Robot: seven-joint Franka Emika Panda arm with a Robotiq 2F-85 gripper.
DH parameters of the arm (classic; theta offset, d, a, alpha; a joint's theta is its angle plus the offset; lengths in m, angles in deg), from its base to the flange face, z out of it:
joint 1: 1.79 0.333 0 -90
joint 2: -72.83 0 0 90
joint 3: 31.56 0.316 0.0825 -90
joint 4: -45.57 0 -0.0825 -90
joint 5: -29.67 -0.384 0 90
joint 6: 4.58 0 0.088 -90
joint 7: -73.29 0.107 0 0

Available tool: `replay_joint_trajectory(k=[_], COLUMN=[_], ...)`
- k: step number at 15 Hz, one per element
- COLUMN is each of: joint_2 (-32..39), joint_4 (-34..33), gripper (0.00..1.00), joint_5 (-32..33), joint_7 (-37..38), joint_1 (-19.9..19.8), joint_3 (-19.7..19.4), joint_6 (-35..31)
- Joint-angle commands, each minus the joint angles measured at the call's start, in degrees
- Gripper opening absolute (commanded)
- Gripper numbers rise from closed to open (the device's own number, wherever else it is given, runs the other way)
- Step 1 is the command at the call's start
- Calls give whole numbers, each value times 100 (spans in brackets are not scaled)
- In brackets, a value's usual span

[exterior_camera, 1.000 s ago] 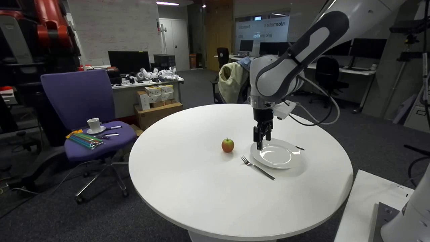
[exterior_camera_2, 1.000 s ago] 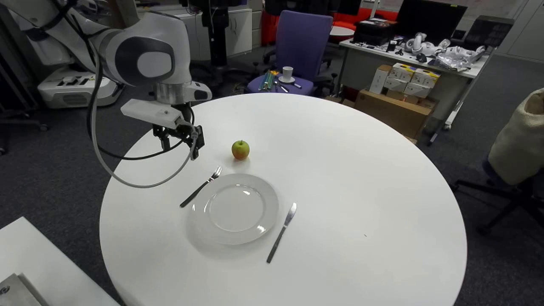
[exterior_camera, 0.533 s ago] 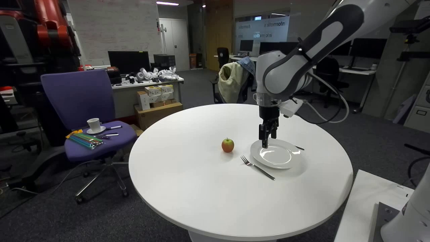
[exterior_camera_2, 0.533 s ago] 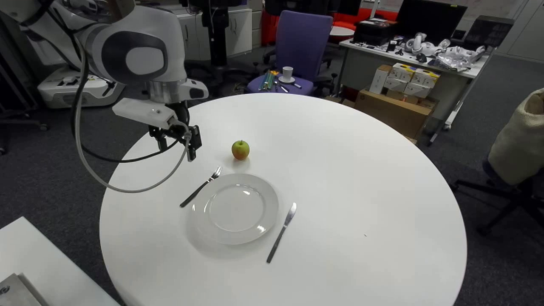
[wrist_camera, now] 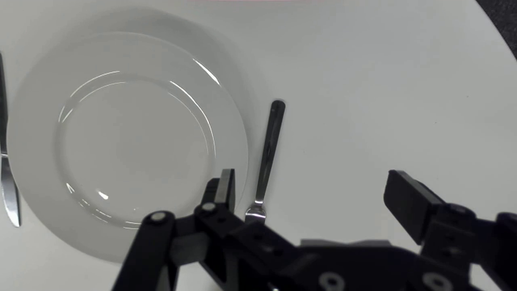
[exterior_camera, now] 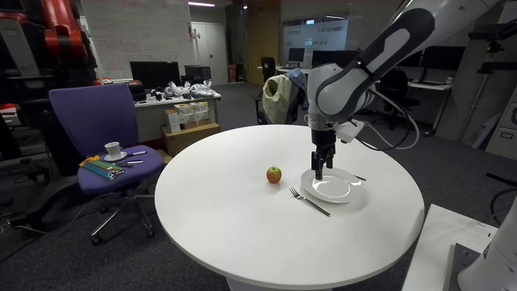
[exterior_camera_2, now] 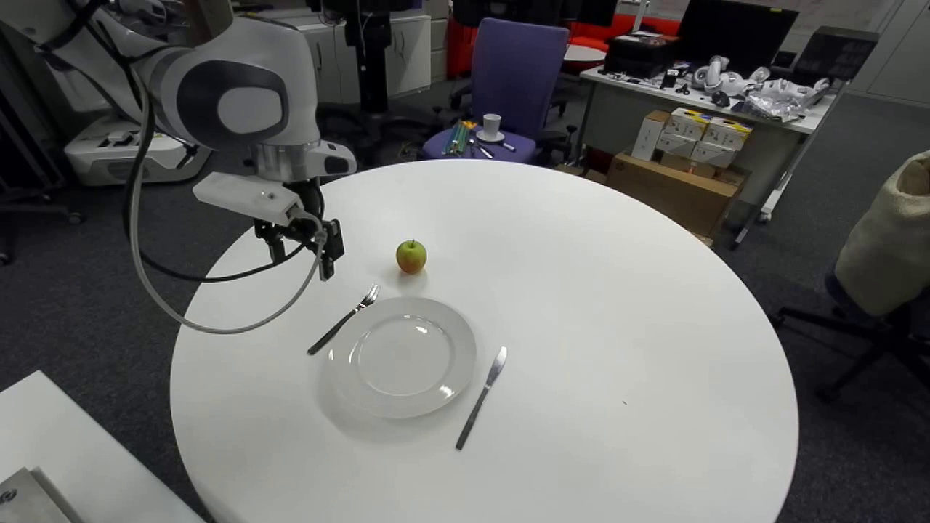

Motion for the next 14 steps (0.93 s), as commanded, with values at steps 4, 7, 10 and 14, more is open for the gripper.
replay_joint_trajectory(k=[4,7,10,14], joint_2=[125,286,473,749], joint_4=[-21,-40,-84,-168], gripper=[100,100,89,62], joint_5=[78,136,135,198], joint_7=[166,427,696,1066], joint_1=[91,111,135,160], joint_3=[-63,-67,-84,-121], joint_6=[-51,-52,-140,-306])
